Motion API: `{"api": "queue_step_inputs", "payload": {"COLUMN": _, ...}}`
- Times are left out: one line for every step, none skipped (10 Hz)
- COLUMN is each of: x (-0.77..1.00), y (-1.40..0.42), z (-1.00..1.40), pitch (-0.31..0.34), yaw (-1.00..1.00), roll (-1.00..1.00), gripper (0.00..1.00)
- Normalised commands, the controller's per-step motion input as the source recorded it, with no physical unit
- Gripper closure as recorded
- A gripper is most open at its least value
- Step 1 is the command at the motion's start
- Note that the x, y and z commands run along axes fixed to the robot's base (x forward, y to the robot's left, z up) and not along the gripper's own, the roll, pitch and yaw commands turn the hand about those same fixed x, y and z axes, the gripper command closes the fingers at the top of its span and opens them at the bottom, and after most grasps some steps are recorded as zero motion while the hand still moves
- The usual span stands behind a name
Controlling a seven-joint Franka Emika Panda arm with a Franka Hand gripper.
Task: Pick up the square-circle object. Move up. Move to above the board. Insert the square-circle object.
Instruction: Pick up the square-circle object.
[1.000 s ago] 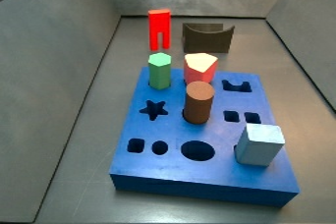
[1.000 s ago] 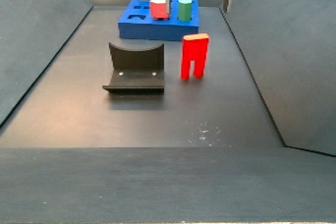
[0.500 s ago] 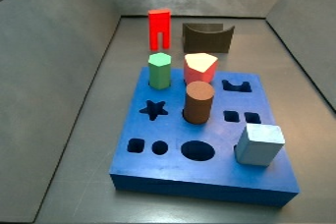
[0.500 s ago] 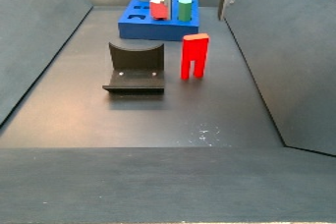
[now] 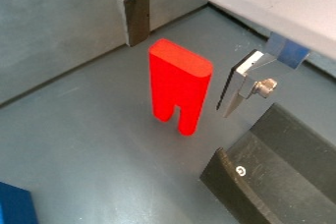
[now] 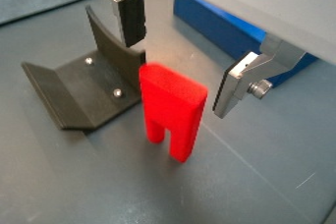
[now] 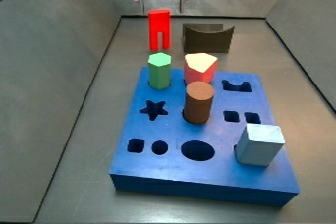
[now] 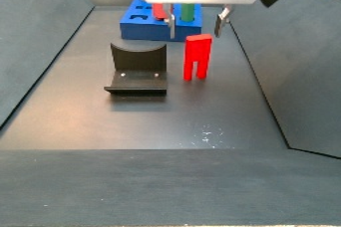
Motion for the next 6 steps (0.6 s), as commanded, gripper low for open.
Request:
{"api": "queue_step_inputs", "payload": {"x": 0.0, "y": 0.27, "z": -0.88, "pitch": -0.076, "yaw": 0.08, "roll": -0.09, "gripper": 0.0}}
{"api": "queue_step_inputs", "payload": {"x": -0.03, "y": 0.31, "z": -0.82, "pitch": -0.076, "yaw": 0.09, "roll": -0.06, "gripper": 0.0}}
{"api": "queue_step_inputs", "payload": {"x": -0.07, "y": 0.12, "z": -0.37, "pitch": -0.034, "yaw": 0.06, "roll": 0.0, "gripper": 0.0}}
{"api": "queue_step_inputs", "payload": {"x": -0.02, "y": 0.0, "z": -0.15, "pitch": -0.007, "yaw": 0.0, "roll": 0.0, "gripper": 0.0}}
{"api": "queue_step_inputs", "payload": {"x": -0.03, "y": -0.05, "z": -0.23, "pitch": -0.064, "yaw": 0.0, "roll": 0.0, "gripper": 0.0}}
{"api": "queue_step_inputs", "payload": {"x": 0.0, "y": 0.0, "z": -0.05, "pitch": -0.007, "yaw": 0.0, "roll": 0.0, "gripper": 0.0}}
